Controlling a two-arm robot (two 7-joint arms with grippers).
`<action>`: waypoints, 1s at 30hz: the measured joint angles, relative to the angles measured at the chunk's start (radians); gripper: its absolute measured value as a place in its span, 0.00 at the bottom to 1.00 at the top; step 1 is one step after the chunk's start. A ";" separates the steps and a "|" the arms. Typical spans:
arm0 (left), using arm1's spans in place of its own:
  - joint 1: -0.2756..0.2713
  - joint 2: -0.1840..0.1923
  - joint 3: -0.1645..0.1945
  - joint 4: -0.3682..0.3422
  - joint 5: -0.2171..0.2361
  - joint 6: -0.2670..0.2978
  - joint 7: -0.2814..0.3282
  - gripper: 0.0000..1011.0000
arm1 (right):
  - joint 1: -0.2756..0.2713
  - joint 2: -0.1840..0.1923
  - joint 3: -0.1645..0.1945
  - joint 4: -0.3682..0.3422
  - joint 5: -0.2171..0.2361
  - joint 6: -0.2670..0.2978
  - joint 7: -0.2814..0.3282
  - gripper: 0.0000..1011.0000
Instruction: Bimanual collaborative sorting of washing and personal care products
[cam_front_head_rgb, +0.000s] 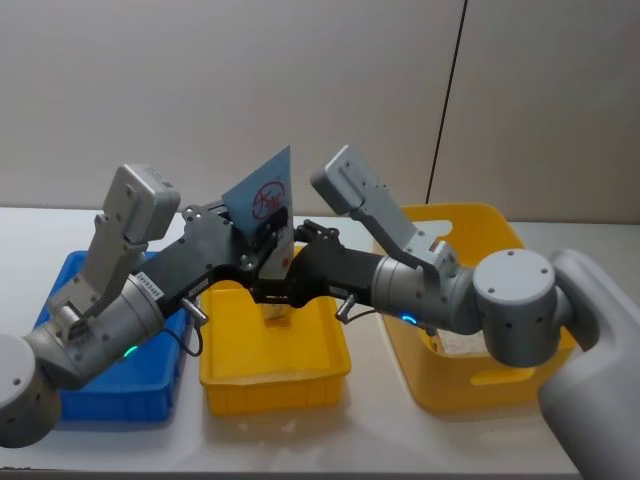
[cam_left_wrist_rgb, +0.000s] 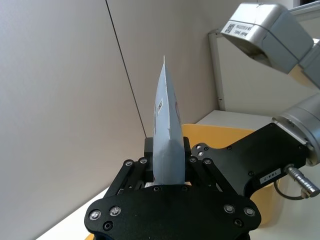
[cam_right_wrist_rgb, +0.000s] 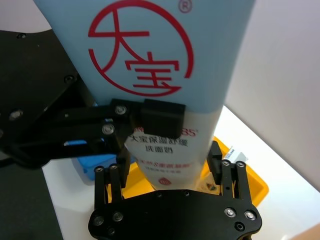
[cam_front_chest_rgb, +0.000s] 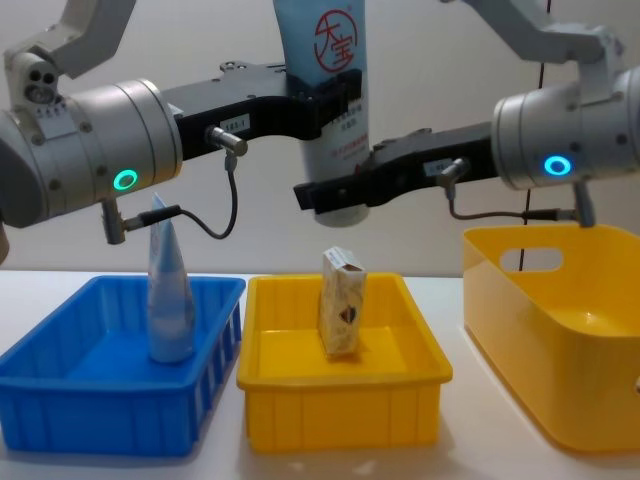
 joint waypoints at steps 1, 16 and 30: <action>0.000 0.000 0.000 0.000 0.000 0.000 0.000 0.24 | 0.002 -0.003 -0.002 0.004 0.001 0.000 0.000 0.92; 0.000 0.000 0.000 0.000 0.000 0.000 0.000 0.39 | 0.025 -0.022 -0.023 0.039 0.012 -0.004 0.000 0.62; 0.000 0.000 0.000 0.000 0.000 0.000 0.000 0.81 | 0.017 -0.024 -0.022 0.020 0.024 0.005 -0.031 0.61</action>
